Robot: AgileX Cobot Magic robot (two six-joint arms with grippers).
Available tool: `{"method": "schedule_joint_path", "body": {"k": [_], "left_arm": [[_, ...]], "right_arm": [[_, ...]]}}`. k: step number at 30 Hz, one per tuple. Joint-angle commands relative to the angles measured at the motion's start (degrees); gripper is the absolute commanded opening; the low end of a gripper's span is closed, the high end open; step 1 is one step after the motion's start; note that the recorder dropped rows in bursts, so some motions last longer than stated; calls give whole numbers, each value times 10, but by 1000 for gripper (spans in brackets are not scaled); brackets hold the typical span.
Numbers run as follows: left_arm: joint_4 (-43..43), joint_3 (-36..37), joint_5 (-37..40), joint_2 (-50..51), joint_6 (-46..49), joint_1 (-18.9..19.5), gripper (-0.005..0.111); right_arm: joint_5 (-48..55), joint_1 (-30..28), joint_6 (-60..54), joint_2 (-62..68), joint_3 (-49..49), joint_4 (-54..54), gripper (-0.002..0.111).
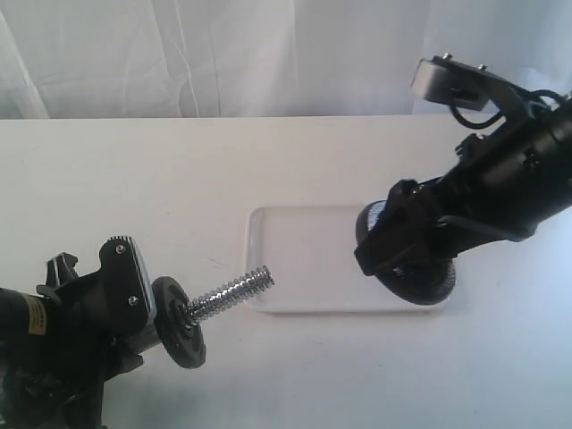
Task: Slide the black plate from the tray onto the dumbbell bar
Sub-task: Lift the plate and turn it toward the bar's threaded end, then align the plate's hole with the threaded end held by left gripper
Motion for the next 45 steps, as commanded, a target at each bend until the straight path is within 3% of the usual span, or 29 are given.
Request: {"method": "schedule_joint_path", "body": {"k": [1,6,10,16,21,27,45], "left_arm": [[-7,-18,-67,-18,-7,-5,0],[-7,-18,-62,-18,-7,-7,0],[-7,-18,-55,-32,-3,-41,0],[-7,-18,-59,-38,-2,-41,0],[-7,-18,-59,-53,-2,-41,0],[-7,-18,-60,-60,-3,-41,0],[-7,-18,-61,-60,-21,-41,0]], "right_arm": [[16,-6,-122,33,-3,122,0],[9,-6,-153,61,-3,156,0],[-21,-6,-149,83,-3,154,0],[-20,-6,-105,136,-3,157,0],[59,-6,-194,188,-3,296,0],[59,-6,-215,225,-3,349,0],[59,-4,-209,261,2,364,0]]}}
